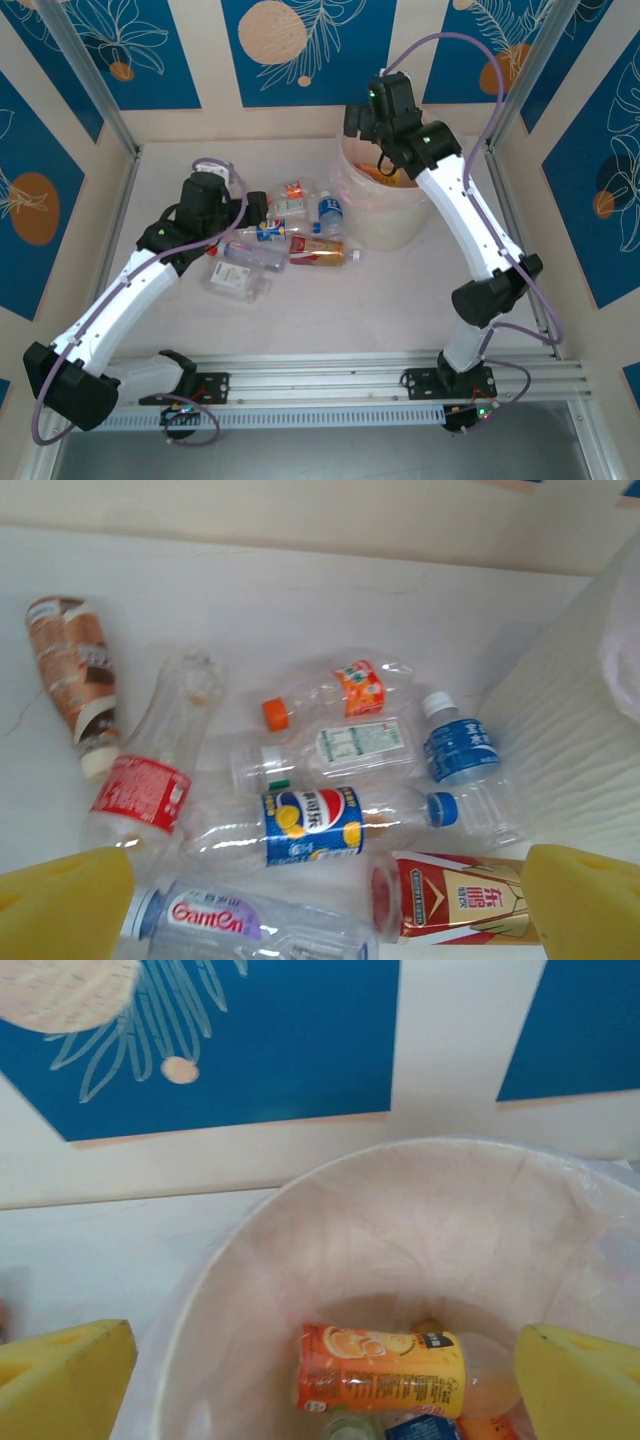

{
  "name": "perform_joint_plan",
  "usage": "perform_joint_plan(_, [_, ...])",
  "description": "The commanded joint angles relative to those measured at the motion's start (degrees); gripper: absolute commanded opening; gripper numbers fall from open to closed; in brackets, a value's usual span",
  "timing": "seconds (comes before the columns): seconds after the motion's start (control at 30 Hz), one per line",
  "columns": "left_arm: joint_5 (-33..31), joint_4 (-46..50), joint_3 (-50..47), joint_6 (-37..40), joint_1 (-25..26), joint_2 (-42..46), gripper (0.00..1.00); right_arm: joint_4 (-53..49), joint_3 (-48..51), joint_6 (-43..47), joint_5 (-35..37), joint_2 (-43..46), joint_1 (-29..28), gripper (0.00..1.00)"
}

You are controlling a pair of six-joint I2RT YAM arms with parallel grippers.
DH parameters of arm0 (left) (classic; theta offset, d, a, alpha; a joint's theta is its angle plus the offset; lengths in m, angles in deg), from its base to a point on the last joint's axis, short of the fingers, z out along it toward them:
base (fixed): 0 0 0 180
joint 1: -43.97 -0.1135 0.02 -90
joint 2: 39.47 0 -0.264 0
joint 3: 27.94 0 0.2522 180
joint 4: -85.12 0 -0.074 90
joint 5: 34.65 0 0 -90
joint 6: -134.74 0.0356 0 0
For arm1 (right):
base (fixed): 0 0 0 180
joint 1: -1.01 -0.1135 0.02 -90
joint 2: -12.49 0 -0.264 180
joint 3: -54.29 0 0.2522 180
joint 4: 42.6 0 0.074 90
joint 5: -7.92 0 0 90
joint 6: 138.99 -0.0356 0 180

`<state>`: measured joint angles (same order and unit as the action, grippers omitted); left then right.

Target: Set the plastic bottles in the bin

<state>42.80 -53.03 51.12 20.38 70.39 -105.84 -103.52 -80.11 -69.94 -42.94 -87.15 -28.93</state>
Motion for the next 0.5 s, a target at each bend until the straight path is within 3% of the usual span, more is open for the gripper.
perform_joint_plan(0.0, [-2.09, 7.44, -1.06, -6.27, -3.68, 1.41, 0.99, 0.40, 2.58, 2.75, 0.07, 3.63, -2.58, 0.99])
perform_joint_plan(0.17, [6.86, 9.67, -5.80, -9.00, -12.44, 1.40, 0.99, 0.99, 7.58, 3.22, -3.57, 8.24, -5.23, 0.99])
perform_joint_plan(0.3, [11.57, 9.48, -5.15, -3.60, -17.02, -3.84, 0.97, 1.62, 11.64, 2.83, -2.05, 11.22, -7.00, 0.99])
perform_joint_plan(0.47, [8.33, 9.68, 1.04, 3.35, -18.96, -13.64, 0.96, 2.30, 14.90, 3.02, 1.79, 13.47, -8.95, 0.99])
